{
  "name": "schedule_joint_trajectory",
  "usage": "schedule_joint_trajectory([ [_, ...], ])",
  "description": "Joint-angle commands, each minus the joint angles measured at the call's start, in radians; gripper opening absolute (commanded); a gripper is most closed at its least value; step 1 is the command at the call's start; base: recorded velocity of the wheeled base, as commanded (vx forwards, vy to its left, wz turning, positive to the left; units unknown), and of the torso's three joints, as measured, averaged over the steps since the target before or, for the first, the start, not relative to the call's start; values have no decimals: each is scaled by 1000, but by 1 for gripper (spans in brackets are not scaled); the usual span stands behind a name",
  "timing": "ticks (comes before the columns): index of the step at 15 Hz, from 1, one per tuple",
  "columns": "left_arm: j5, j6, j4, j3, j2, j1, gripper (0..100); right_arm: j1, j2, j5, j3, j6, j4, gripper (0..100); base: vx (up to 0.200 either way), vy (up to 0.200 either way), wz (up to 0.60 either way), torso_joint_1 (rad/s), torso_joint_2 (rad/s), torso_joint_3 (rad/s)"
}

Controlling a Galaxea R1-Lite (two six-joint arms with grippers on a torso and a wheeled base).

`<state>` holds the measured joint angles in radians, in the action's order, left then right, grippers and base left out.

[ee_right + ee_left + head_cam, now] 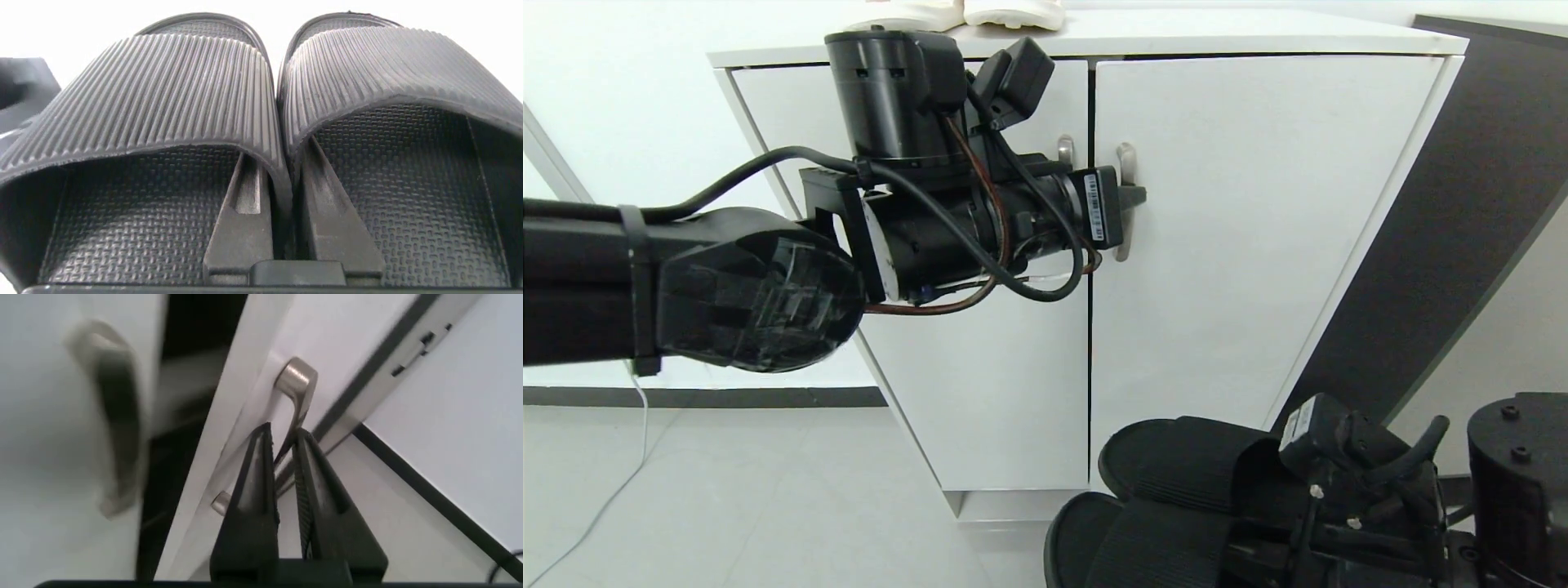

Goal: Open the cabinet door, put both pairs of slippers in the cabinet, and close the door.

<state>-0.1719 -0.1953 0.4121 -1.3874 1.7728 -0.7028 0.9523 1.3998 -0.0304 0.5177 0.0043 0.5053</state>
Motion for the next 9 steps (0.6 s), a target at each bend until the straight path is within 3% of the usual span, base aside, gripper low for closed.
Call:
schedule_joint_trajectory([
  [1, 0, 1, 2, 44, -58, -23, 0, 0, -41, -40, -21, 0, -1, 0, 0, 0, 0, 0, 0, 0],
  [4, 2, 2, 4, 104, -113, -46, 0, 0, -65, -94, -45, -30, -1, 0, 0, 0, 0, 0, 0, 0],
  [9, 3, 8, 4, 260, -259, -69, 0, 0, -65, -98, -77, -78, 21, 0, 0, 0, 0, 0, 0, 0],
])
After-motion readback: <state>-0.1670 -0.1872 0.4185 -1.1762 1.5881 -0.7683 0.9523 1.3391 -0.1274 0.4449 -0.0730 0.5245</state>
